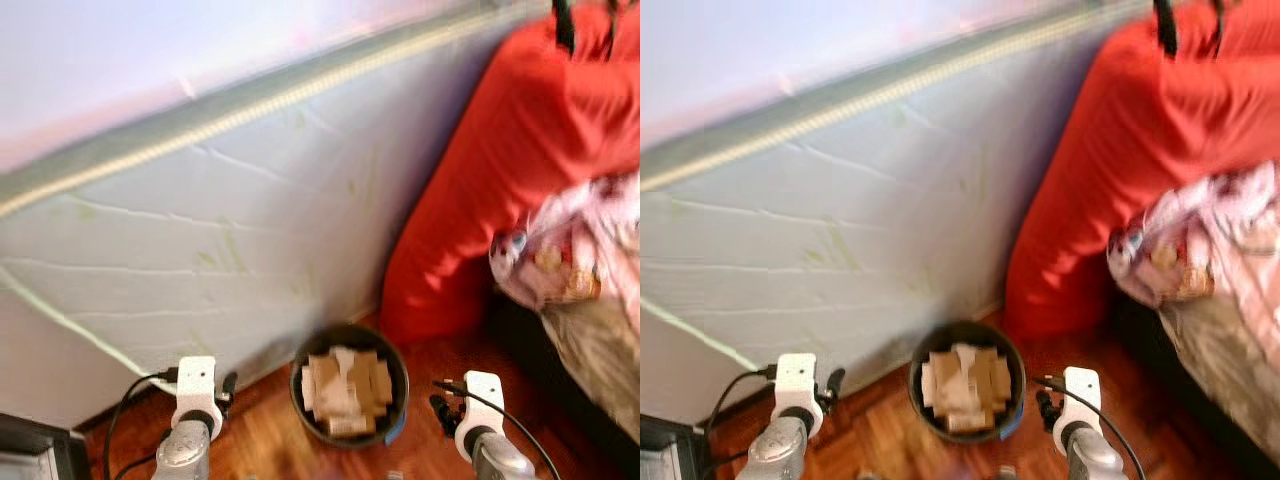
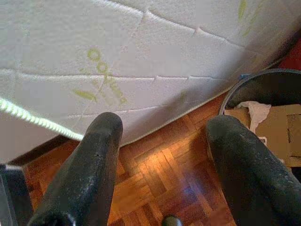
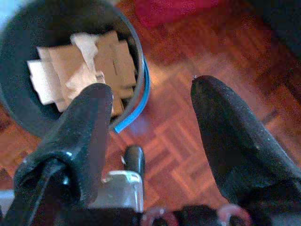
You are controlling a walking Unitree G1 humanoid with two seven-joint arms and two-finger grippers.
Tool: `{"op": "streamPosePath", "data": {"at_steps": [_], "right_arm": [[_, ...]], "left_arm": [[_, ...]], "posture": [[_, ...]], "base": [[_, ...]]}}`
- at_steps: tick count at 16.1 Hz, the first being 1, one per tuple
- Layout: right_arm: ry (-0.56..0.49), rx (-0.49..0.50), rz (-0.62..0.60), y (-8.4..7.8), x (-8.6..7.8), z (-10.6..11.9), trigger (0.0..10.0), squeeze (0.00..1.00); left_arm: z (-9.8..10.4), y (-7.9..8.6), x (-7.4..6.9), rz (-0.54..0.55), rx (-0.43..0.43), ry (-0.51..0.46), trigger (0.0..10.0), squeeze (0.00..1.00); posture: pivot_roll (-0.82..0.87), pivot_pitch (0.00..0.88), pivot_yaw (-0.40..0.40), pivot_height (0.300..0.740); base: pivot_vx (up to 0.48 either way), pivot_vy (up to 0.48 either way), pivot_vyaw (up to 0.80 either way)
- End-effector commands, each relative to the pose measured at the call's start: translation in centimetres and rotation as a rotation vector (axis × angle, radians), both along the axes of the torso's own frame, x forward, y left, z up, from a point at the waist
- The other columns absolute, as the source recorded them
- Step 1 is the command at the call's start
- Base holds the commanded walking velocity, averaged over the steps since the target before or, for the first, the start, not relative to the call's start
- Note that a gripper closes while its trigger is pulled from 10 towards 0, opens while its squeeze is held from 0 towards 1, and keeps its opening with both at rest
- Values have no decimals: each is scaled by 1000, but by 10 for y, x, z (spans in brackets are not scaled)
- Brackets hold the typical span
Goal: Clean up the room
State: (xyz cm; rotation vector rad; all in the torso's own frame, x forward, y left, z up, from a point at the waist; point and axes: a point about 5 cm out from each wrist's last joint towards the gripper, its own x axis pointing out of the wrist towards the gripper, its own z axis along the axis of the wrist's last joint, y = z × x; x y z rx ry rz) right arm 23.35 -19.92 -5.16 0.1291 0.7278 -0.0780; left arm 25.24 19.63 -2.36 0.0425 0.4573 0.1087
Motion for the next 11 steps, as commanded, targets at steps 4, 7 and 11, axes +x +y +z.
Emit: {"op": "streamPosePath", "data": {"at_steps": [4, 7, 11], "right_arm": [[54, 4, -54, -4, -6, -5, 10000, 0], [65, -14, -49, -4, -4, -4, 10000, 0], [87, -49, -45, -8, -3, -3, 10000, 0]], "left_arm": [[-17, 0, -11, 9, -22, 152, 10000, 0], [-25, -1, -20, 33, -37, 207, 10000, 0], [-33, 12, -32, 102, -47, 252, 10000, 0]], "posture": [[-37, 0, 11, 740], [-61, 0, 19, 740], [-54, 0, 8, 740]], "base": [[0, 0, 0], [0, 0, 0], [0, 0, 0]]}}
